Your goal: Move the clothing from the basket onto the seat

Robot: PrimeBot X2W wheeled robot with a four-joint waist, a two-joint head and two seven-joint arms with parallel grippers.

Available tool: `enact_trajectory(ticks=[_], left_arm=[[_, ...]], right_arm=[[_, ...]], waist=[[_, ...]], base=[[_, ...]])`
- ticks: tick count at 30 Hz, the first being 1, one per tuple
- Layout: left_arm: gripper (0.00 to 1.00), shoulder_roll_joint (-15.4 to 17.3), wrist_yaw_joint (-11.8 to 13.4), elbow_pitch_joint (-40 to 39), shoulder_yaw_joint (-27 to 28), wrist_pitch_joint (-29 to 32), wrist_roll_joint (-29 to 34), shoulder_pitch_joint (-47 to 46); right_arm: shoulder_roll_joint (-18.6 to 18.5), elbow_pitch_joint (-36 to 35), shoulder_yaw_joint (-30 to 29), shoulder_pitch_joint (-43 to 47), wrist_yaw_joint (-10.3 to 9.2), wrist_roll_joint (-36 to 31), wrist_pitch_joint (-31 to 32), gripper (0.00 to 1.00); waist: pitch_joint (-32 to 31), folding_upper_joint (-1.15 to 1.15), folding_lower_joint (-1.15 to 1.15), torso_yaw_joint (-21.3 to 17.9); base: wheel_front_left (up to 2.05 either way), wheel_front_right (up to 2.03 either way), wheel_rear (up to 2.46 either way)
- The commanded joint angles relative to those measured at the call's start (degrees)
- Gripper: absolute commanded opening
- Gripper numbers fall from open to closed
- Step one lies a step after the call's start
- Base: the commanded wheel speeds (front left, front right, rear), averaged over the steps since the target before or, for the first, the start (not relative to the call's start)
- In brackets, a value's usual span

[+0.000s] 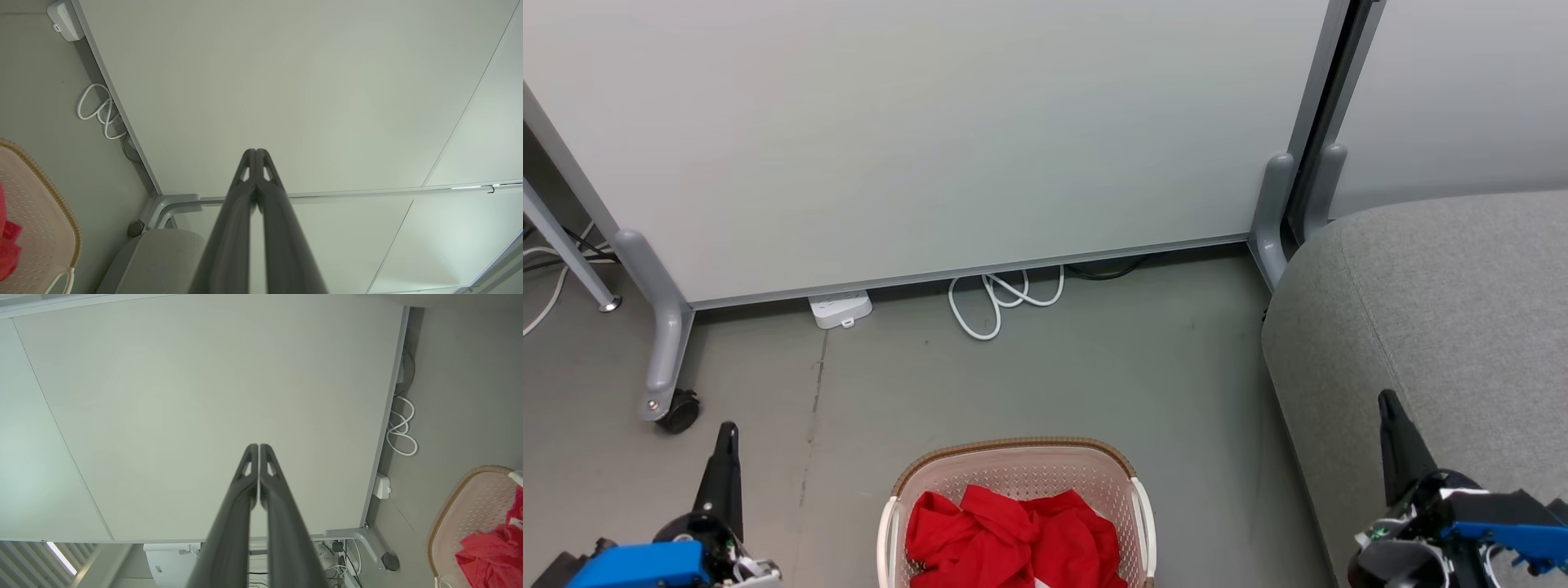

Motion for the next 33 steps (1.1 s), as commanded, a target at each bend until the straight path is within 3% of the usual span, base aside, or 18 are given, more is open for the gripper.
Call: enact_trajectory(ticks=[1, 13, 33], left_arm=[[1.0, -0.04, 0.02, 0.13, -0.03, -0.04, 0.02, 0.06], [1.0, -0.49, 0.16, 0.78, -0.64, -2.65, 4.04, 0.81], [1.0, -0.25, 1.53, -1.92, -3.1, -7.65, 28.75, -0.32]], right_arm=[[0.0, 0.13, 0.01, 0.07, 0.0, -0.01, -0.03, 1.0], [0.11, 1.17, 0.94, 1.24, -0.01, -4.01, -2.68, 1.0], [0.07, -1.43, 4.16, 0.55, -0.01, -25.95, -7.65, 1.0]], waist=[[0.0, 0.0, 0.0, 0.0], [0.11, 0.0, 0.0, 0.06], [0.37, 0.0, 0.0, -0.16]], base=[[0.0, 0.0, 0.0], [0.0, 0.0, 0.0], [0.0, 0.0, 0.0]])
